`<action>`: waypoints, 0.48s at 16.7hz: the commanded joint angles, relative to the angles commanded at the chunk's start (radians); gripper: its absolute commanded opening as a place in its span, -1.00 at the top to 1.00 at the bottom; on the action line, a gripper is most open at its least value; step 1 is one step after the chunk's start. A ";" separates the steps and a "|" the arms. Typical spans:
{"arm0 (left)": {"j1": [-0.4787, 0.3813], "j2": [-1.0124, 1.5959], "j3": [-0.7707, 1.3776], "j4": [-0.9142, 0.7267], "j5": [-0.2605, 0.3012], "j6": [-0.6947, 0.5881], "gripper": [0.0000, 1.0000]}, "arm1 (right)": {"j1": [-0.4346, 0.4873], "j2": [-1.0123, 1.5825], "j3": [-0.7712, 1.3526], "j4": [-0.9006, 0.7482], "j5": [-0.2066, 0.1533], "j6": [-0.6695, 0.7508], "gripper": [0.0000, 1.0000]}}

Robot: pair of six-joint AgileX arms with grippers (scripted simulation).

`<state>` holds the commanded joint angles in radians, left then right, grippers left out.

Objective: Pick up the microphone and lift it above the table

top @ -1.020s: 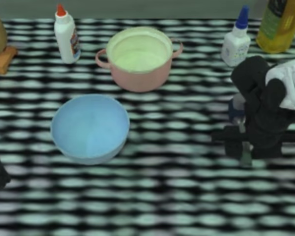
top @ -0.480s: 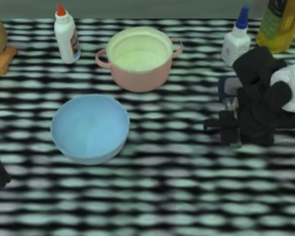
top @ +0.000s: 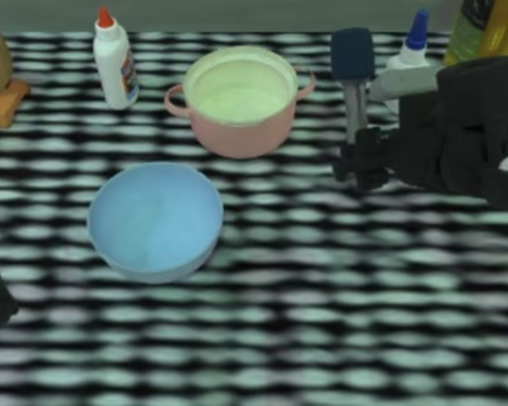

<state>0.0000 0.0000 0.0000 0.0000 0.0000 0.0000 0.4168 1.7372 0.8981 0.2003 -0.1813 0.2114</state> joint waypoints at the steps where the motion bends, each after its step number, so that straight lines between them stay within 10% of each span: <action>1: 0.000 0.000 0.000 0.000 0.000 0.000 -1.00 | -0.001 -0.024 -0.025 0.089 -0.025 -0.026 1.00; 8: 0.000 0.000 0.000 0.000 0.000 0.000 -1.00 | -0.007 -0.187 -0.148 0.547 -0.163 -0.175 1.00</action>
<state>0.0000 0.0000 0.0000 0.0000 0.0000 0.0000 0.4101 1.5503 0.7502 0.7475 -0.3439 0.0367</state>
